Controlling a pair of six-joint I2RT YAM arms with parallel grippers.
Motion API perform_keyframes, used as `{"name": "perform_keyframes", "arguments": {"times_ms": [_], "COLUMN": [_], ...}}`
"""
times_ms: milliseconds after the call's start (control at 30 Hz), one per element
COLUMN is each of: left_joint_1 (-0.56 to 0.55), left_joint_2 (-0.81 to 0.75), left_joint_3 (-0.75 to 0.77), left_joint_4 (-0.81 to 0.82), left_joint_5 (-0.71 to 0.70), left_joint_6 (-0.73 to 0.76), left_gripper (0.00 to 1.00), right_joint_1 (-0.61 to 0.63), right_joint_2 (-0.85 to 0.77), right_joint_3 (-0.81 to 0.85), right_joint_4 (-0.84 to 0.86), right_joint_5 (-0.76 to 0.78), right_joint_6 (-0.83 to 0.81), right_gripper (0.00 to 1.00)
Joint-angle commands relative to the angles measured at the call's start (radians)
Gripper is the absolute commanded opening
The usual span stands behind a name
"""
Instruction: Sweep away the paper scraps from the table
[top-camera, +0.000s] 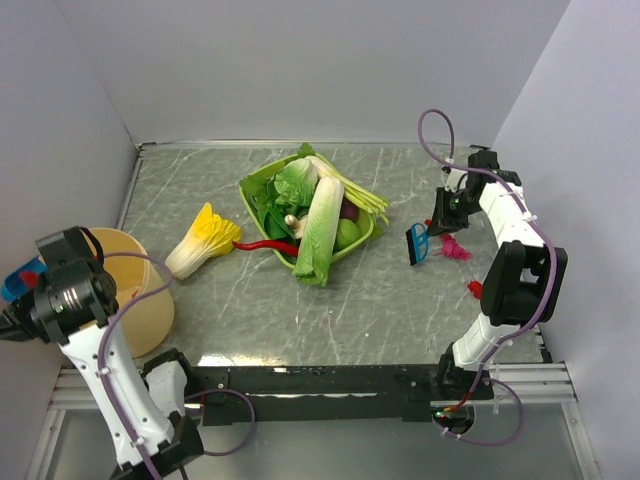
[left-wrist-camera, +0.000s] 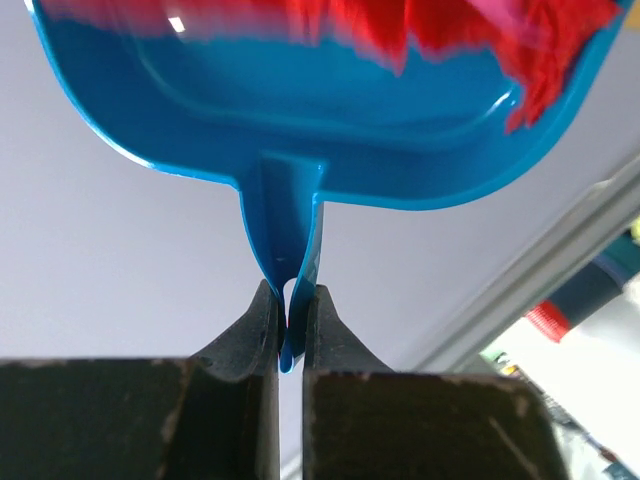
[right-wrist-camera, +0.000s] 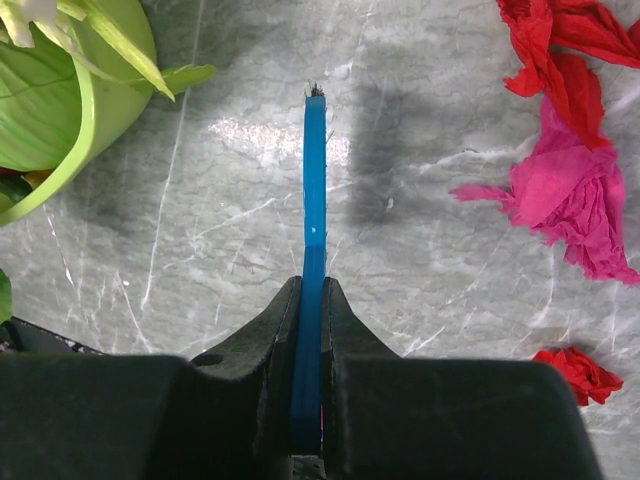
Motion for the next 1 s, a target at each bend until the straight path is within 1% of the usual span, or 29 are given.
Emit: {"name": "perform_keyframes", "arguments": {"times_ms": [0, 100, 167, 267, 333, 367, 433, 500, 567, 600, 667, 733, 767, 800, 833, 867, 900, 933, 967], "left_joint_1": [0.009, 0.009, 0.009, 0.008, 0.007, 0.008, 0.008, 0.008, 0.008, 0.006, 0.009, 0.008, 0.006, 0.004, 0.001, -0.018, -0.035, -0.079, -0.100], "left_joint_2": [0.040, 0.011, 0.014, -0.001, 0.009, 0.020, 0.079, 0.126, 0.178, 0.190, 0.216, 0.239, 0.249, 0.271, 0.282, 0.293, 0.317, 0.330, 0.344], "left_joint_3": [0.031, 0.007, 0.002, 0.005, 0.036, 0.060, 0.143, 0.230, 0.289, 0.331, 0.364, 0.381, 0.398, 0.412, 0.425, 0.451, 0.468, 0.491, 0.548], "left_joint_4": [0.001, 0.002, 0.001, 0.002, 0.002, 0.002, 0.007, 0.004, 0.008, 0.046, 0.138, 0.247, 0.272, 0.284, 0.316, 0.333, 0.341, 0.329, 0.312], "left_joint_5": [-0.061, -0.038, -0.060, -0.045, -0.054, -0.036, -0.019, 0.035, 0.081, 0.113, 0.145, 0.222, 0.256, 0.334, 0.378, 0.412, 0.488, 0.530, 0.576], "left_joint_6": [0.069, 0.135, 0.130, 0.164, 0.186, 0.190, 0.126, 0.021, -0.038, -0.047, -0.038, -0.029, -0.041, -0.050, -0.063, -0.110, -0.138, -0.167, -0.234], "left_gripper": [0.01, 0.01, 0.01, 0.01, 0.01, 0.01, 0.01, 0.01, 0.01, 0.01, 0.01, 0.01, 0.01, 0.01, 0.01, 0.01, 0.01, 0.01, 0.01], "right_joint_1": [-0.007, -0.006, -0.006, -0.006, -0.004, -0.006, -0.006, -0.006, -0.006, -0.007, -0.006, -0.007, -0.006, -0.006, -0.007, -0.009, -0.013, -0.013, -0.013], "right_joint_2": [-0.033, -0.038, -0.036, -0.027, -0.025, -0.027, -0.024, -0.027, -0.041, -0.048, -0.071, -0.091, -0.099, -0.105, -0.117, -0.127, -0.136, -0.160, -0.174], "right_joint_3": [0.031, 0.025, 0.025, 0.031, 0.041, 0.045, 0.050, 0.056, 0.062, 0.065, 0.076, 0.094, 0.102, 0.110, 0.125, 0.131, 0.134, 0.133, 0.131], "right_joint_4": [0.001, 0.002, 0.002, -0.001, -0.002, 0.001, 0.002, 0.002, 0.001, 0.001, 0.001, -0.002, -0.004, -0.007, -0.012, -0.012, -0.010, -0.001, 0.025], "right_joint_5": [-0.018, -0.021, -0.022, -0.022, -0.027, -0.027, -0.027, -0.027, -0.033, -0.041, -0.047, -0.052, -0.048, -0.042, -0.024, -0.015, -0.004, 0.025, 0.043], "right_joint_6": [0.009, 0.017, 0.013, 0.013, 0.013, 0.013, 0.010, 0.007, -0.002, -0.006, -0.020, -0.034, -0.040, -0.052, -0.059, -0.066, -0.088, -0.103, -0.120], "right_gripper": [0.00, 0.00, 0.00, 0.00, 0.00, 0.00, 0.00, 0.00, 0.00, 0.00, 0.00, 0.00, 0.00, 0.00, 0.00, 0.00, 0.00, 0.00, 0.00]}}
